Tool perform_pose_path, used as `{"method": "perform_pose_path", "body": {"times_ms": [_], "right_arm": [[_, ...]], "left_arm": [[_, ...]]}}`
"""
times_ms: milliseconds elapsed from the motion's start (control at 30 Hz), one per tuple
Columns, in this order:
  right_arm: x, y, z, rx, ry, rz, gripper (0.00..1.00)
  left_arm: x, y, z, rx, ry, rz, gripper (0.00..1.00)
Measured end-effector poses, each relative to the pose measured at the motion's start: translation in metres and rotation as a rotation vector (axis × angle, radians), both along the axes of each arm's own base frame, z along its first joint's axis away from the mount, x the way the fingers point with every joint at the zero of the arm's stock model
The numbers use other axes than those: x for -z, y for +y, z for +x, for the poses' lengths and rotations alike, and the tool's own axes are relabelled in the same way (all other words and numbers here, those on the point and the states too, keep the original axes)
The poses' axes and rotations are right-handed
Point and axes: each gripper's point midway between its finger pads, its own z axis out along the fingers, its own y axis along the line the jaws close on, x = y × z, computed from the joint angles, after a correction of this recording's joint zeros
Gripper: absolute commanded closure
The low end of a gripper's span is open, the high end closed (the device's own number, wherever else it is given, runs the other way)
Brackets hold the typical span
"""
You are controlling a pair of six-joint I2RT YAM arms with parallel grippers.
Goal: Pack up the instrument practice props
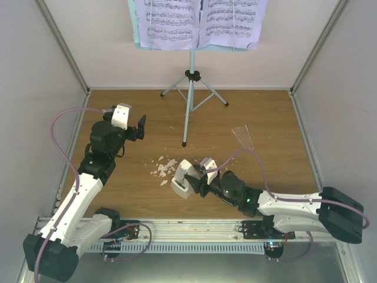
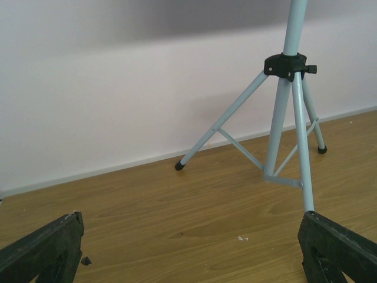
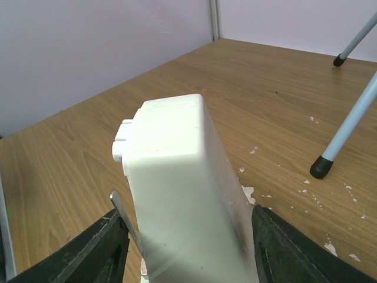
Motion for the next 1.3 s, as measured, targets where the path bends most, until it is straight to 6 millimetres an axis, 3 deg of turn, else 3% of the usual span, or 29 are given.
{"method": "perform_pose_path", "body": {"times_ms": [233, 1100, 1300], "right_arm": [[-0.001, 0.004, 0.003, 0.008, 0.008, -0.022, 0.39], [0.000, 0.010, 0.010, 0.037, 0.052, -0.013, 0.48], [-0.001, 0.013, 0.013, 0.053, 0.067, -0.010, 0.45]], "left_arm": [[0.000, -0.001, 0.000, 0.004, 0.000, 0.000, 0.01], [-0.001, -0.004, -0.002, 0.012, -0.004, -0.001, 0.01], [-0.002, -0.004, -0.002, 0.012, -0.007, -0.001, 0.01]]}}
